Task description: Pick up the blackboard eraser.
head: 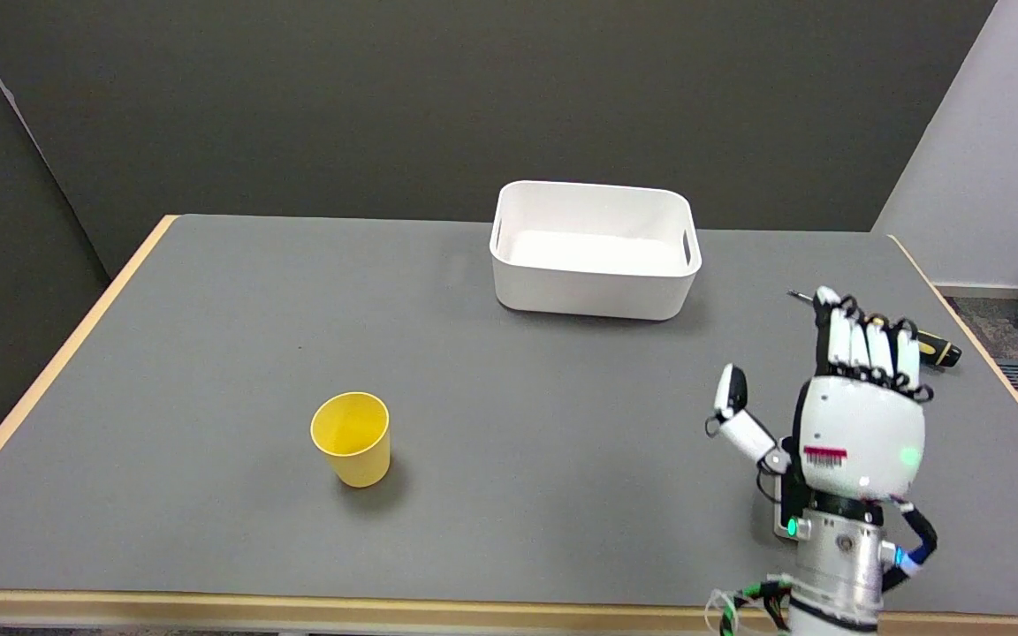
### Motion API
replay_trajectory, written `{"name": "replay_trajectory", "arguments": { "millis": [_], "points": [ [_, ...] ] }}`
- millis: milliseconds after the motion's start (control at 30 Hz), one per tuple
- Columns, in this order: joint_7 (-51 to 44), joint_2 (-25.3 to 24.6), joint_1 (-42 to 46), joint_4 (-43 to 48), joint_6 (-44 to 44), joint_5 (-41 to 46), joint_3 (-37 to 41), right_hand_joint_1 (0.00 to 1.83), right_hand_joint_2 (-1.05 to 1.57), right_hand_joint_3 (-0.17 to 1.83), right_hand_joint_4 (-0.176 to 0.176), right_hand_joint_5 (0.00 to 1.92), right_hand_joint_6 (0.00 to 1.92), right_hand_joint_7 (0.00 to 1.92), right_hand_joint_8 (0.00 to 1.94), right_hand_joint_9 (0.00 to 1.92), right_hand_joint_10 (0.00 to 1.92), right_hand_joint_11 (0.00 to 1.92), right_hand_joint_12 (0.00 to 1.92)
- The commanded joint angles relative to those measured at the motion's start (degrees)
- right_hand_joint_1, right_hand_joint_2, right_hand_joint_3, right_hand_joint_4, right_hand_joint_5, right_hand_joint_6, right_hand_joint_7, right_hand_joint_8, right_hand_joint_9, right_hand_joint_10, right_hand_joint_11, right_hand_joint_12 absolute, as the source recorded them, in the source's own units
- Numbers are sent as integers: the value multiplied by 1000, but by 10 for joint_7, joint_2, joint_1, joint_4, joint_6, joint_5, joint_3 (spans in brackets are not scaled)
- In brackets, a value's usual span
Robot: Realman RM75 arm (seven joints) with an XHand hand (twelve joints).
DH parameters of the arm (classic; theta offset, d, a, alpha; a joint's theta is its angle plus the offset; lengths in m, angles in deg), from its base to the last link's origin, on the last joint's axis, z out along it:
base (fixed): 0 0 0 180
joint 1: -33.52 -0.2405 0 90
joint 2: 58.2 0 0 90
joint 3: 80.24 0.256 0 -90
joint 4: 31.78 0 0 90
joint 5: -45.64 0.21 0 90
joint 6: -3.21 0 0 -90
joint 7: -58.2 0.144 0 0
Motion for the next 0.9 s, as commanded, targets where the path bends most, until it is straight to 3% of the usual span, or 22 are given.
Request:
{"name": "replay_trajectory", "arguments": {
  "millis": [33,467,500,533,900],
  "points": [
    [32,-28,48,-50,-41,107,-32,535,701,814,-129,241,478,410,655,298,1039,83,1308],
    [76,-32,62,-66,-41,184,-38,522,692,813,-126,231,464,391,633,284,1016,92,1317],
    [60,-67,115,54,-139,307,-107,522,692,813,-125,230,463,389,632,283,1015,92,1317],
    [79,-32,62,-65,-40,192,-39,521,691,813,-125,229,462,388,631,282,1014,91,1317],
    [104,-25,42,-73,-16,213,-44,510,685,810,-123,224,454,388,633,284,1019,91,1315]
  ]
}}
